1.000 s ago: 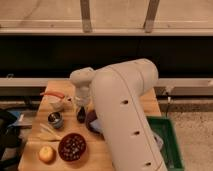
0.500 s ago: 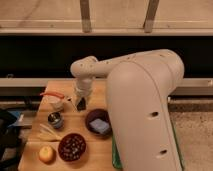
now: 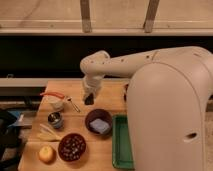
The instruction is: Place eraser in tray
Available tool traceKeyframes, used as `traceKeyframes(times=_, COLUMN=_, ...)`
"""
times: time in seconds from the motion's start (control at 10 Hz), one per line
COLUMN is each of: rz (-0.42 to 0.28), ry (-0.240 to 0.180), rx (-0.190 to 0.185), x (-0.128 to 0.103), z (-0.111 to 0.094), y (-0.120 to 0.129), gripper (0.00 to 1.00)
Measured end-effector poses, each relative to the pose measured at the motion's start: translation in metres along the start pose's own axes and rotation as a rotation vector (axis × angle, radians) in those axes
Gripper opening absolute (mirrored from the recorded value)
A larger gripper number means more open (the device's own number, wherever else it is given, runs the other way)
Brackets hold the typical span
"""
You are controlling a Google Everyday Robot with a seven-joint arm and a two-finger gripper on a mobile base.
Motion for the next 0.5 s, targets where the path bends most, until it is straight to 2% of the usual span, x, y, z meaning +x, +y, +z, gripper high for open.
traceKeyframes(times=0.2, rz=0.062, ry=-0.006, rx=-0.004, x=0.017, z=-0.008, y=-0.036, gripper=0.0)
traceKeyframes(times=0.3, rz=0.088, ry=-0.011, rx=-0.018, x=0.025, z=-0.01, y=-0.051, gripper=0.0)
traceKeyframes(times=0.4, rz=0.122, ry=-0.022, rx=-0.044, x=0.036, z=-0.013, y=-0.07, gripper=0.0)
traceKeyframes(times=0.5, rz=0.169, ry=-0.039, rx=-0.088, x=0.049, z=-0.015, y=-0.094, gripper=0.0)
